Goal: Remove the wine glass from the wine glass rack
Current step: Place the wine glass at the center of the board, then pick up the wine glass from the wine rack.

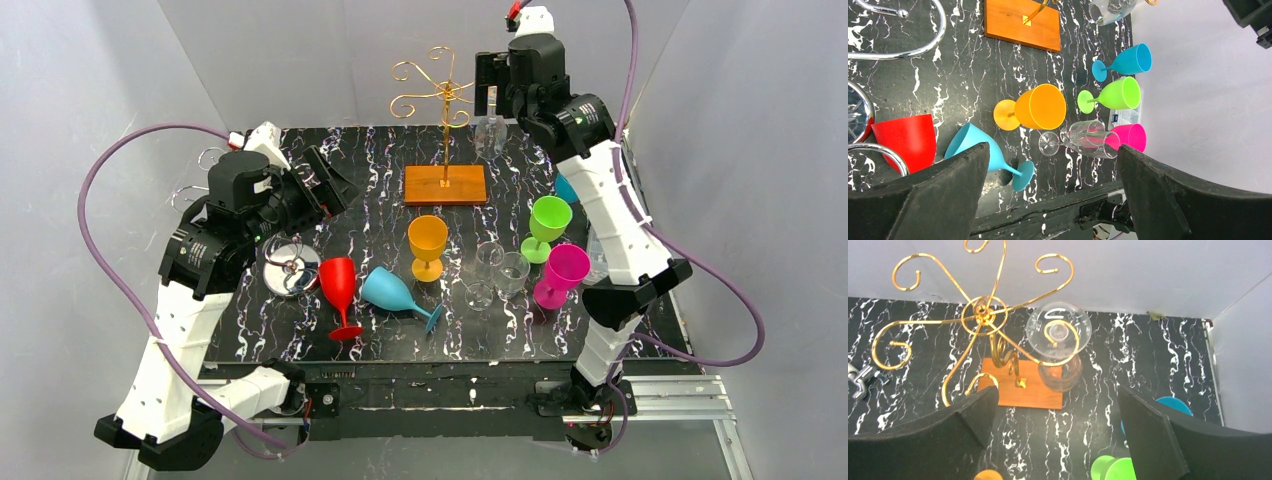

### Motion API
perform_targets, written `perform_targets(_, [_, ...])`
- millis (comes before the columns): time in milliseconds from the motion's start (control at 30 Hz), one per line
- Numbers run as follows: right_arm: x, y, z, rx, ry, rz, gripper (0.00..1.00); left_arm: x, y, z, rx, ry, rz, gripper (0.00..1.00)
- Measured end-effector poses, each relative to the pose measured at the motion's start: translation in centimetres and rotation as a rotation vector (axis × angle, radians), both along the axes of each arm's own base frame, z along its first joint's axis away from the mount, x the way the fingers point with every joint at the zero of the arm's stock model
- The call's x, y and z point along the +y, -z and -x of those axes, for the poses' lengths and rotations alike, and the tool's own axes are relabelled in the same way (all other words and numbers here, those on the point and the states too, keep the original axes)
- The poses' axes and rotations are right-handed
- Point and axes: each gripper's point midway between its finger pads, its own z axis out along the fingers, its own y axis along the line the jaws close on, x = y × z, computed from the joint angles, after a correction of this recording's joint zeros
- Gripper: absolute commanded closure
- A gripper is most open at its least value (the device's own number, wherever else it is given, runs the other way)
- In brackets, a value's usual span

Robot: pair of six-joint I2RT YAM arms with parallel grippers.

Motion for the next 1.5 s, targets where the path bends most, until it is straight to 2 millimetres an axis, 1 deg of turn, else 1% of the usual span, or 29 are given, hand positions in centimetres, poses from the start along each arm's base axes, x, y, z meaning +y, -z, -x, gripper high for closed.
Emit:
perform_targets(100, [-0.3,-0.5,-1.1,-0.036,-0.003,0.02,0.02,0.0,0.1,0.0,0.003,0.002,-0.006,0.02])
perform_targets(200, [-0.4,-0.2,-2.6,-0.053,-0.009,0.032,0.02,0.1,0.2,0.2,0.009,0.003,-0.009,0.02])
perform_targets(367, [0.3,1.9,-4.8,-0.028,-0.038,0.06,0.02,0.2,0.0,0.3,0.006,0.003,-0.012,0.02])
perform_targets(500, [1.0,3.6,-6.1,-0.004,-0.058,0.072,0.02,0.2,-0.2,0.3,-0.001,0.005,-0.013,0.02])
perform_targets(600, [1.2,4.4,-6.5,0.011,-0.068,0.082,0.02,0.2,-0.2,0.3,0.0,0.006,-0.015,0.02])
perform_targets(867, [0.0,4.5,-7.5,0.01,-0.065,0.065,0.02,0.2,-0.2,0.3,0.0,0.006,-0.016,0.02])
perform_targets(967, [0.3,4.9,-8.1,0.01,-0.076,0.05,0.02,0.2,-0.1,0.3,0.002,0.006,-0.018,0.02])
perform_targets(1133, [1.1,6.7,-8.9,0.041,-0.089,0.042,0.02,0.2,0.0,0.3,0.003,0.007,-0.022,0.02])
perform_targets(1300, [1.3,6.4,-9.1,0.032,-0.092,0.033,0.02,0.2,0.0,0.3,0.002,0.008,-0.024,0.02])
perform_targets(1367, [1.3,6.3,-9.2,0.026,-0.091,0.03,0.06,0.2,0.0,0.3,0.002,0.008,-0.024,0.02])
perform_targets(1500, [1.3,6.1,-9.1,0.022,-0.09,0.028,0.17,0.2,0.0,0.3,0.001,0.009,-0.025,0.02])
